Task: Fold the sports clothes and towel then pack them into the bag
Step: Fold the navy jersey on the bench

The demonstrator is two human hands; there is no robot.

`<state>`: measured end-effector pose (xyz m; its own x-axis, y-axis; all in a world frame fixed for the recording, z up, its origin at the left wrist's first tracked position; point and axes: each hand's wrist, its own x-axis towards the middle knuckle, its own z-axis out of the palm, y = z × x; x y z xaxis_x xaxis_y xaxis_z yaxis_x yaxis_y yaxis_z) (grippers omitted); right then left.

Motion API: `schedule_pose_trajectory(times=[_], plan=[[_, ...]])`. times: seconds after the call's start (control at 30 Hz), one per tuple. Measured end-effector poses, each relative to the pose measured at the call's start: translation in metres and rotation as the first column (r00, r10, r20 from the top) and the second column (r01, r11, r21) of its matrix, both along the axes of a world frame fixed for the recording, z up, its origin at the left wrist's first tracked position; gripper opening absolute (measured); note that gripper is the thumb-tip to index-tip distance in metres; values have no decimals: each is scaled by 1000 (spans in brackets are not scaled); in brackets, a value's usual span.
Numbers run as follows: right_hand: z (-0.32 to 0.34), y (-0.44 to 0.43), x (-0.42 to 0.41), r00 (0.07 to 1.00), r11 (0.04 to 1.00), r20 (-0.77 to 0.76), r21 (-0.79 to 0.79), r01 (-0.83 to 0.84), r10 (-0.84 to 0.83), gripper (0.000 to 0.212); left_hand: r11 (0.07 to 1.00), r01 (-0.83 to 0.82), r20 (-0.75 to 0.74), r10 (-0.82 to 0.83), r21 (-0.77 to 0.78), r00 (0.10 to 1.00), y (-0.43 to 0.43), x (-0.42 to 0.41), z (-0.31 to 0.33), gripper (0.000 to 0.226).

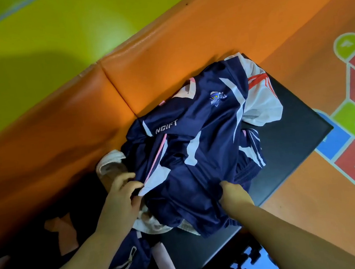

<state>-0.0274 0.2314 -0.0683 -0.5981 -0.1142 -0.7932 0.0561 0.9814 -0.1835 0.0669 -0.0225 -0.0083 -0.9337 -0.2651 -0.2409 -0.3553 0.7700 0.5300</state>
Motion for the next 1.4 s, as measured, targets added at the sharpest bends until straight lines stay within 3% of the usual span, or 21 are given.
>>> schedule_pose_trajectory(times=[0.17, 0.27, 0.43, 0.5, 0.57, 0.67, 0.77, 0.9, 1.03, 1.13, 1.23, 1.3, 1.4], plan=[[15, 2, 13, 995, 992, 1, -83, 96, -96, 6, 995, -39, 248, 14, 96, 969, -16, 19, 7, 38], [26, -6, 8, 977, 962, -33, -188, 200, -210, 18, 994, 113, 360, -110, 13, 926, -24, 31, 13, 25], [29, -32, -18, 980, 956, -102, -261, 137, -169, 34, 895, 443, 688, -285, -59, 667, -43, 36, 12, 9], [27, -42, -35, 980, 957, -158, -282, 69, -117, 40, 871, 485, 745, -274, -75, 608, -45, 23, 13, 19], [26, -52, -55, 969, 958, -234, -287, 11, -81, 45, 902, 429, 717, -277, -34, 640, -47, 0, 14, 30], [24, -62, -91, 938, 962, -346, -264, -69, -27, 52, 967, 175, 545, -248, 182, 801, -46, -42, 10, 29], [20, -68, -130, 900, 960, -434, -234, -156, 40, 57, 987, 161, 374, -160, 28, 914, -40, -87, -5, 25], [10, -73, -175, 833, 950, -523, -127, -286, 180, 66, 980, 143, 135, -124, -139, 983, -22, -149, -27, 46], [-2, -77, -210, 736, 903, -571, 18, -430, 363, 67, 949, 117, 218, -53, -294, 974, -7, -189, -46, 58], [-12, -81, -229, 700, 833, -466, 182, -523, 541, 52, 915, 158, 336, -27, -370, 941, -3, -199, -59, 68], [-15, -80, -233, 645, 791, -462, 288, -540, 609, 29, 928, 176, 445, -12, -329, 896, -3, -199, -65, 49], [-13, -73, -228, 628, 826, -557, 221, -518, 543, 18, 931, 176, 463, -9, -320, 886, -3, -194, -63, 33], [1, -58, -214, 731, 909, -598, -8, -416, 330, 23, 963, 141, 452, -22, -230, 892, -3, -181, -51, 33]])
